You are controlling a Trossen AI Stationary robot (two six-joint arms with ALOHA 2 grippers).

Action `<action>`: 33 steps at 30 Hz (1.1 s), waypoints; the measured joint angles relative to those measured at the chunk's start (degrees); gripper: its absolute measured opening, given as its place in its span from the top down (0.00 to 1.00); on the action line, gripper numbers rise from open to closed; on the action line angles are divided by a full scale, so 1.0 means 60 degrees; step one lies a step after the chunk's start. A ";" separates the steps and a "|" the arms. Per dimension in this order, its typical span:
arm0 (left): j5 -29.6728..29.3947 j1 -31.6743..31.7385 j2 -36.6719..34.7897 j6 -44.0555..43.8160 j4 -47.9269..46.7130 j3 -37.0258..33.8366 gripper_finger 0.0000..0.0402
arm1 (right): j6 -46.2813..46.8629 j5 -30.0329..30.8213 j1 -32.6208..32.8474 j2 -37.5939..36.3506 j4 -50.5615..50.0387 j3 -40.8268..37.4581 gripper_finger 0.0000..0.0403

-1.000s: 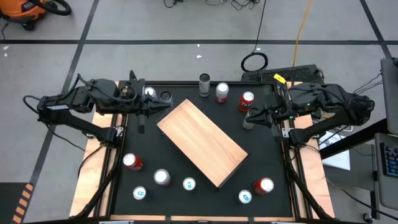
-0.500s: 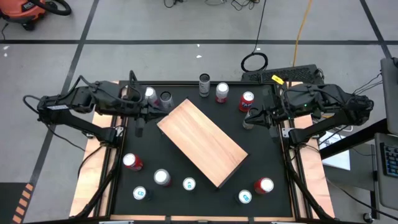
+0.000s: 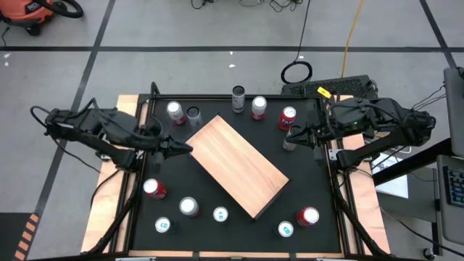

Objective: Place canned beverage on shelf
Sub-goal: Put the bottom left blue soda can on the shelf

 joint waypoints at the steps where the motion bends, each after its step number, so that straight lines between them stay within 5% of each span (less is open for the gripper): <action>1: 0.0004 -0.0081 0.0045 -0.0231 -0.0344 0.0000 1.00 | 0.0041 -0.0001 0.0000 -0.0019 -0.0078 0.0000 1.00; 14: 0.0541 -0.0081 0.0086 -0.1080 -0.3973 0.0000 1.00 | 0.0634 -0.0031 0.0000 -0.0133 -0.1400 0.0000 1.00; 33: 0.1354 -0.0094 0.0064 -0.8072 -0.7265 0.0000 1.00 | 0.1269 0.0466 0.0004 -0.0010 -0.1327 -0.0004 1.00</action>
